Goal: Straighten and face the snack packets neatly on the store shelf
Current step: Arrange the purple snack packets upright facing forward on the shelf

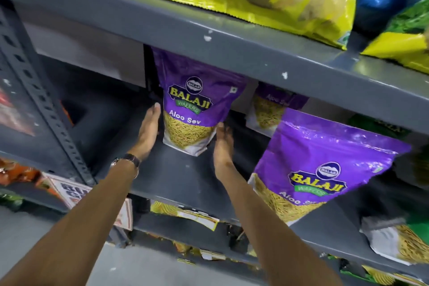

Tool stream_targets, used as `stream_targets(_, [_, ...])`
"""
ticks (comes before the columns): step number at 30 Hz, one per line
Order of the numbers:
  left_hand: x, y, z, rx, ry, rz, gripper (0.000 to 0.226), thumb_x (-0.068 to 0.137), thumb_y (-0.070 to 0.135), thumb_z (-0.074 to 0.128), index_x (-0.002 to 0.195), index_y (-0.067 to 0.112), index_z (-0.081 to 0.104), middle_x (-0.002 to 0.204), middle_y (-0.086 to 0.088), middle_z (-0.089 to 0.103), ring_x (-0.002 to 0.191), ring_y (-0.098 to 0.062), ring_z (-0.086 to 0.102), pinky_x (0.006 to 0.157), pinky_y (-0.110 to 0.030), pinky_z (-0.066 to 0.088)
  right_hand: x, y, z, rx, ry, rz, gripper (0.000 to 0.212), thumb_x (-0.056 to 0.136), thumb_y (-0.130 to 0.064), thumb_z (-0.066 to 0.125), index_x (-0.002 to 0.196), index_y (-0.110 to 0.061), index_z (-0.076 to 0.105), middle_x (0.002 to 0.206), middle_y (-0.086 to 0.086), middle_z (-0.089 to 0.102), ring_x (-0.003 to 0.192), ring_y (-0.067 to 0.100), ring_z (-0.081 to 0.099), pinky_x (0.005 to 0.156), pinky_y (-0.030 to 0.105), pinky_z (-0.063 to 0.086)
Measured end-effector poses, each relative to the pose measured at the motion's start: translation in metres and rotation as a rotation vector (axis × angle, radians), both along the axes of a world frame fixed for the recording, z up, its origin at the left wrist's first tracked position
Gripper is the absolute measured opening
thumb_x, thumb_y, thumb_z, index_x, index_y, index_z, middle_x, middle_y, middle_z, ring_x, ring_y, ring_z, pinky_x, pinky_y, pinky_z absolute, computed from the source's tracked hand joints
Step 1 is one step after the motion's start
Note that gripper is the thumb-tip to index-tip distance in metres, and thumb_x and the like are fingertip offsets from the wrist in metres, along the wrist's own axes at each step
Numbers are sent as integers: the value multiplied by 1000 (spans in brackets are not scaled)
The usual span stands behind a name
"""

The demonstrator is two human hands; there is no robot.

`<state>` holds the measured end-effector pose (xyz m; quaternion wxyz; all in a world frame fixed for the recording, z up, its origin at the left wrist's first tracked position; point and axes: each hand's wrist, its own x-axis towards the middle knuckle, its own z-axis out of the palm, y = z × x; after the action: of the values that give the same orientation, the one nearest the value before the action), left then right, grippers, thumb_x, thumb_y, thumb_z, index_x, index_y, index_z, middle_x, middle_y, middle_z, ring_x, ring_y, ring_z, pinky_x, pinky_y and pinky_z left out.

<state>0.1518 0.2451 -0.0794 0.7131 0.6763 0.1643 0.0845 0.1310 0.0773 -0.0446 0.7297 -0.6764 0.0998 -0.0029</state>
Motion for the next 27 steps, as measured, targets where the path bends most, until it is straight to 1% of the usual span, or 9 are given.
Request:
stream_targets(2, [1, -3, 3, -80, -8, -73, 41, 95, 50, 29, 125, 27, 45, 128, 2, 51, 122, -17, 48, 97, -38, 41, 4, 1, -8, -16, -37, 70, 29, 98, -26, 37, 121, -13, 48, 114, 1, 56, 92, 7, 57, 90, 30, 41])
stream_targets(5, [-5, -5, -1, -43, -7, -22, 38, 94, 49, 34, 117, 23, 49, 116, 1, 57, 106, -12, 55, 94, -38, 45, 4, 1, -13, -41, -69, 72, 12, 97, -27, 40, 99, -26, 52, 100, -6, 61, 94, 14, 58, 96, 42, 45])
stream_targets(9, [-24, -5, -4, -57, -17, 22, 41, 96, 40, 37, 123, 12, 49, 115, 0, 57, 102, -6, 55, 89, -33, 46, -11, -1, -17, 39, -100, 65, 12, 96, -23, 43, 92, -25, 54, 96, -6, 62, 91, 12, 58, 92, 39, 45])
stream_targets(13, [-53, -1, -13, -47, -44, -43, 27, 97, 36, 35, 111, 19, 50, 100, 12, 59, 88, 11, 56, 79, -22, 48, -40, -7, -25, 32, -133, 70, 13, 95, -24, 44, 88, -26, 54, 90, -15, 63, 89, 4, 59, 94, 37, 45])
stream_targets(15, [-66, 3, -17, -35, -41, -54, 19, 97, 36, 36, 101, 26, 52, 101, 13, 58, 92, 9, 56, 83, -26, 49, -52, -10, -27, 29, -148, 87, 13, 96, -24, 43, 89, -27, 55, 89, -18, 63, 87, 1, 60, 92, 33, 46])
stream_targets(17, [-76, 4, -19, -37, -40, -47, 17, 97, 35, 37, 97, 27, 51, 103, 11, 58, 97, 5, 54, 87, -32, 49, -62, -12, -27, 10, -166, 103, 14, 96, -25, 43, 89, -29, 55, 88, -18, 63, 89, 2, 60, 94, 36, 46])
stream_targets(22, [-97, -3, -18, -13, -57, 6, 24, 97, 33, 37, 107, 14, 46, 99, 10, 56, 93, 2, 54, 83, -30, 49, -78, -16, -28, -10, -181, 150, 15, 97, -27, 40, 94, -29, 54, 87, -27, 65, 88, -5, 61, 98, 40, 47])
stream_targets(25, [-105, -6, -16, -21, -58, 7, 19, 97, 31, 37, 105, 15, 45, 98, 10, 54, 94, 2, 53, 84, -31, 48, -88, -19, -29, -42, -189, 164, 17, 97, -29, 40, 91, -35, 55, 83, -29, 64, 88, 1, 59, 99, 47, 46])
stream_targets(27, [-110, -6, -17, -13, -52, -1, 19, 97, 33, 37, 103, 17, 46, 101, 8, 54, 95, 2, 53, 87, -34, 47, -94, -21, -29, -47, -191, 160, 19, 97, -30, 40, 88, -36, 55, 83, -22, 63, 85, 9, 58, 98, 50, 45])
